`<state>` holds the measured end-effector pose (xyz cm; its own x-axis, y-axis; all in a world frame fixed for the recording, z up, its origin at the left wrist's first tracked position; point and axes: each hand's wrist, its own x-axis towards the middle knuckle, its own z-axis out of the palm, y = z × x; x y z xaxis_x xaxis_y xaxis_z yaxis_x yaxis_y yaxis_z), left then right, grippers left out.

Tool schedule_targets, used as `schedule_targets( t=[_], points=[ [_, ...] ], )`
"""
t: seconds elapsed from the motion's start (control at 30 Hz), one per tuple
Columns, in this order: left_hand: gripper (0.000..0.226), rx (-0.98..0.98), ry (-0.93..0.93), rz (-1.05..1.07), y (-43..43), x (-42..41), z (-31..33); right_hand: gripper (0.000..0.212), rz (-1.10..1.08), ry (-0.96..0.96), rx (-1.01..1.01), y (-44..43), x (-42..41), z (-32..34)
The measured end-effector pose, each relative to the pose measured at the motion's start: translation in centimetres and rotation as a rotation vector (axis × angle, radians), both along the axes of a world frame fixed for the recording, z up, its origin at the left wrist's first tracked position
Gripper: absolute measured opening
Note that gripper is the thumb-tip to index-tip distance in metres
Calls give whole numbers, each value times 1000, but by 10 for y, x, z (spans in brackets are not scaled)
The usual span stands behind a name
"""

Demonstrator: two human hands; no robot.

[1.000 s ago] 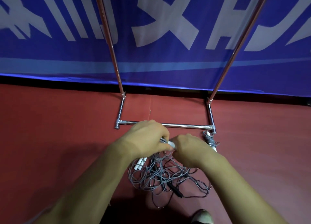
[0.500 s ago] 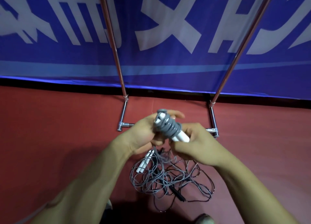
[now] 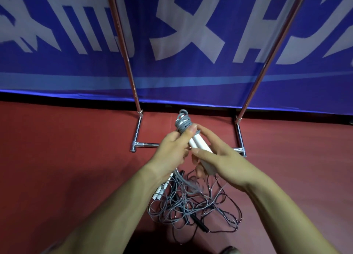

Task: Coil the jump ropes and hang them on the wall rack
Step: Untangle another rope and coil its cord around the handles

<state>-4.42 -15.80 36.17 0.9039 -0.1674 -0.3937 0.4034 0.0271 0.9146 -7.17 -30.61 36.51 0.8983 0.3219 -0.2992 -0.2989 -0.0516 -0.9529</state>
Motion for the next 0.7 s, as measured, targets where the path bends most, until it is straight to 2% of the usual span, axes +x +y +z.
schedule_targets(
  t=[0.07,0.13,0.17,0.23,0.3,0.37,0.43,0.5,0.6,0.7],
  points=[
    [33,-33,39,-28,2,1,0,65,64,-4,17,-2,-3,0],
    [37,-49,70,-87,2,2,-4,68,14,-45,6,-3,-2,-4],
    [38,22,60,-142,2,2,-6,68,-47,-88,-37,-5,0,-7],
    [37,335,-61,-300,3,-1,-11,67,-147,-224,-252,-10,4,-14],
    [33,691,-231,-462,4,-7,-15,68,-104,-371,-573,-14,5,-21],
    [30,1008,-386,-558,5,-12,-14,69,21,-400,-818,-11,2,-33],
    [25,1195,-520,-613,6,-14,-10,73,142,-351,-1003,-4,0,-47],
    [24,1268,-587,-655,6,-15,-6,78,260,-286,-1105,2,-3,-55],
    [25,1208,-535,-701,18,-9,-6,73,437,-214,-1139,8,-8,-55],
    [31,1053,-437,-704,36,4,-10,34,504,-180,-1146,10,-9,-43]
  ],
)
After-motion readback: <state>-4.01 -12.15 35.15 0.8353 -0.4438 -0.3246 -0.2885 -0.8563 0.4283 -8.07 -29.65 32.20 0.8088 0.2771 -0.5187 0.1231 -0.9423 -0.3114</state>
